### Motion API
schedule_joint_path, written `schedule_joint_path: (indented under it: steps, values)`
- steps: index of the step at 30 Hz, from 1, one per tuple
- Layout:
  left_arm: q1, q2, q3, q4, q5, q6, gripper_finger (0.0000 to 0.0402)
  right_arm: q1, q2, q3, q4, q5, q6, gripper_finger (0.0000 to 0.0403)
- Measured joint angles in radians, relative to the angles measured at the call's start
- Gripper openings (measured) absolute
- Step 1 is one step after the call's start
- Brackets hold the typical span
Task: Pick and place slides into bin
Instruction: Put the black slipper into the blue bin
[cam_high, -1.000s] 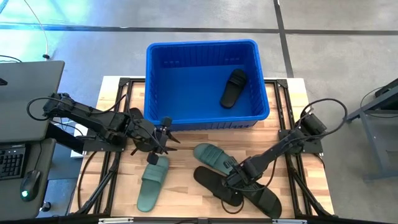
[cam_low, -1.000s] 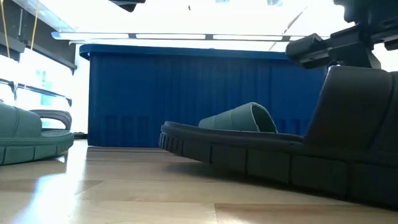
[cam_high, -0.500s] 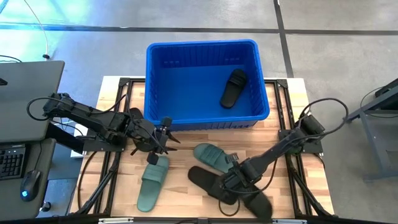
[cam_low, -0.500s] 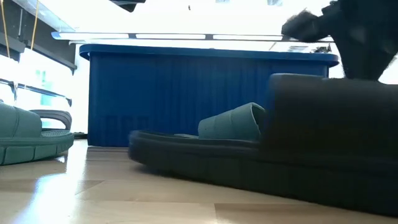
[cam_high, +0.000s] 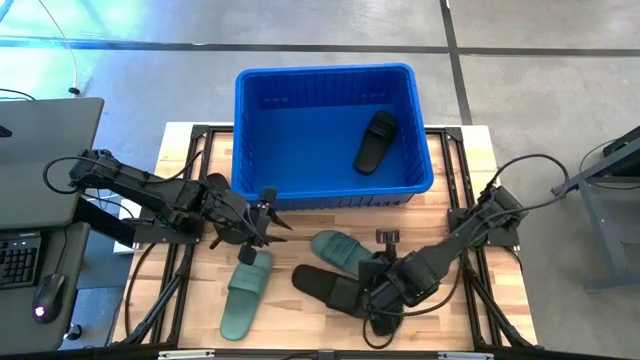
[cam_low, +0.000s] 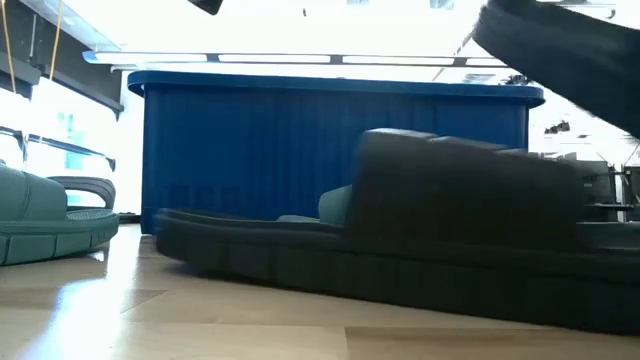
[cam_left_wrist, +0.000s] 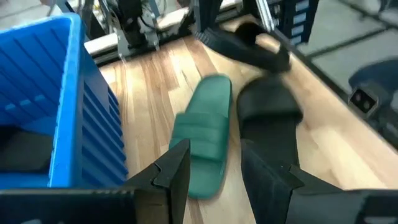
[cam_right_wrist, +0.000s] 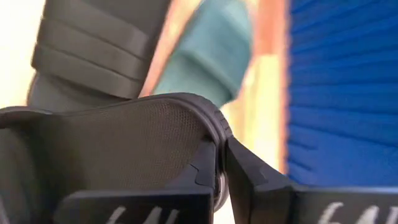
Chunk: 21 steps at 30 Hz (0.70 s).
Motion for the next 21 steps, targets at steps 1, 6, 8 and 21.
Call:
schedule_joint_path:
  steps: [1, 6, 8, 21]
  values:
    - [0.0, 0.0, 0.0, 0.015, 0.0, -0.002, 0.0127, 0.004, 0.0, 0.025, -0.022, 0.029, 0.015, 0.0]
    - [0.0, 0.001, 0.0, 0.062, 0.001, 0.004, 0.0127, 0.006, -0.001, 0.146, -0.097, 0.171, 0.104, 0.0]
    - [0.0, 0.015, 0.0, 0.085, 0.007, 0.015, 0.0127, 0.006, -0.002, 0.187, -0.118, 0.241, 0.128, 0.0]
    - [0.0, 0.185, -0.001, 0.395, 0.117, 0.061, 0.0127, -0.042, -0.001, 0.275, -0.111, 0.557, -0.029, 0.0]
